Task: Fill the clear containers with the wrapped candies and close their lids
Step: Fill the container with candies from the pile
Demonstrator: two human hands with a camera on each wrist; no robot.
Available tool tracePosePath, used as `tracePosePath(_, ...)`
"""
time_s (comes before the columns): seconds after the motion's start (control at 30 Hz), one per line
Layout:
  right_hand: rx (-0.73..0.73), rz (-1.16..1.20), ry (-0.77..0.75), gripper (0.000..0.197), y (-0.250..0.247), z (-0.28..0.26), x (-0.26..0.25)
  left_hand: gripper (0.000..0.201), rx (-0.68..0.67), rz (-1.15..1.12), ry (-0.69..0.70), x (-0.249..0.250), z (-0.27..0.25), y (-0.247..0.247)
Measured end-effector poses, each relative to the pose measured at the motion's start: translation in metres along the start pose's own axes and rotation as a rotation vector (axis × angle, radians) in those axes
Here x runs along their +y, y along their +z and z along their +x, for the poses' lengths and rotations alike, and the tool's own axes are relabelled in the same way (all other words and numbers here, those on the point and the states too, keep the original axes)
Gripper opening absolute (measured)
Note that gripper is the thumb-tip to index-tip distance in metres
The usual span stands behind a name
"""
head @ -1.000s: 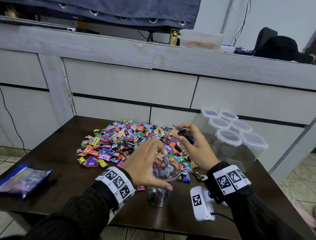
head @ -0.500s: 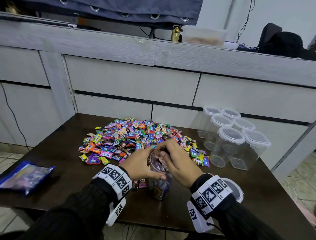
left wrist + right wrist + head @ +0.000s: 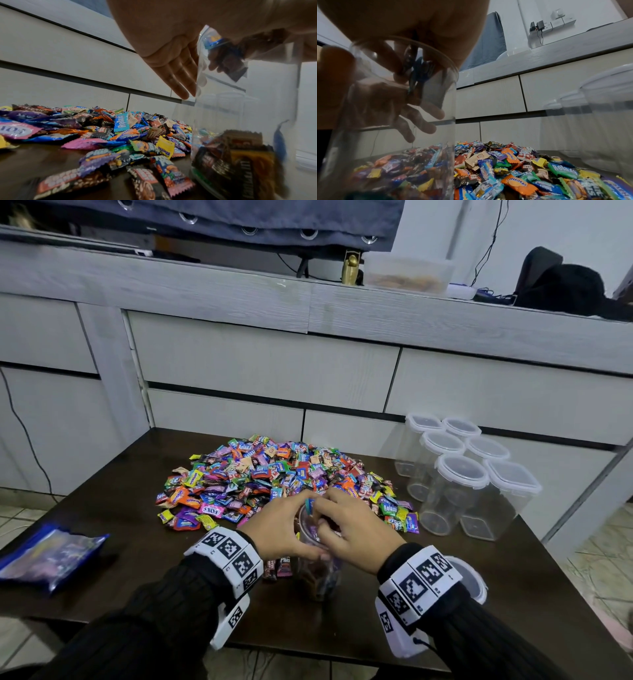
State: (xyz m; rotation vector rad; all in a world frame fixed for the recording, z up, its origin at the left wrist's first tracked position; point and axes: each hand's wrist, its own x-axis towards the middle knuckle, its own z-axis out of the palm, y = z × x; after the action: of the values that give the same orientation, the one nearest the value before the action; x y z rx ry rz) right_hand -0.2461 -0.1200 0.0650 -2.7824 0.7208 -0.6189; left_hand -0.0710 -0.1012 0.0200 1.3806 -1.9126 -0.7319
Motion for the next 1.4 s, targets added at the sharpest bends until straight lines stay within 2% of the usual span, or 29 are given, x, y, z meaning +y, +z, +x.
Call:
tracePosePath(0.13, 0.015, 0.024, -0.04, 0.002, -0.002, -0.001, 0.0, 0.07, -0.005, -0.019, 0.015, -0.001, 0.001, -0.002)
tracePosePath(0.33, 0.067, 0.131, -0.014, 0.009, 0.001, -0.001, 0.001, 0.067, -0.02, -0.053, 0.069, -0.003, -0.001, -0.006)
tracePosePath(0.4, 0.164, 0.255, 0.014, 0.009, 0.002, -0.002, 0.001, 0.078, -0.059, -0.095, 0.056, -0.004, -0.002, -0.008)
tracePosePath(0.5, 0.429, 0.581, 0.199, 0.015, 0.002, -0.006, 0.007, 0.111, -0.081, -0.202, -0.014, -0.014, -0.008, -0.01)
tracePosePath(0.57, 0.504, 0.561, 0.346, 0.023, 0.004, -0.012, 0.025, 0.119, -0.05, -0.176, -0.091, -0.023, -0.014, -0.012)
tracePosePath(0.63, 0.359, 0.339, 0.57, 0.042, 0.011, -0.023, 0.052, 0.112, -0.025, -0.025, -0.17, -0.035, -0.021, -0.014)
tracePosePath(0.73, 0.013, 0.144, 0.918, 0.077, 0.033, -0.041, 0.084, 0.113, -0.118, 0.258, -0.229, -0.051, -0.027, -0.013)
tracePosePath(0.83, -0.189, 0.041, 1.012, 0.102, 0.063, -0.048, 0.099, 0.117, -0.22, 0.494, -0.254, -0.063, -0.026, -0.006)
tracePosePath(0.97, -0.295, -0.055, 0.988, 0.113, 0.087, -0.033, 0.108, 0.115, -0.302, 0.736, -0.395, -0.074, -0.014, -0.002)
tracePosePath(1.1, -0.426, -0.132, 0.773, 0.104, 0.101, -0.008, 0.113, 0.113, -0.35, 0.888, -0.457, -0.086, -0.001, 0.004)
tracePosePath(1.2, -0.471, -0.216, 0.593, 0.096, 0.114, 0.009, 0.116, 0.107, -0.338, 1.002, -0.369, -0.094, 0.01, 0.007)
tracePosePath(1.3, -0.442, -0.199, 0.619, 0.101, 0.121, 0.019, 0.123, 0.098, -0.36, 1.095, -0.196, -0.097, 0.025, 0.013)
tracePosePath(1.4, -0.442, -0.11, 0.632, 0.106, 0.115, 0.022, 0.127, 0.087, -0.406, 1.018, -0.134, -0.098, 0.036, 0.021)
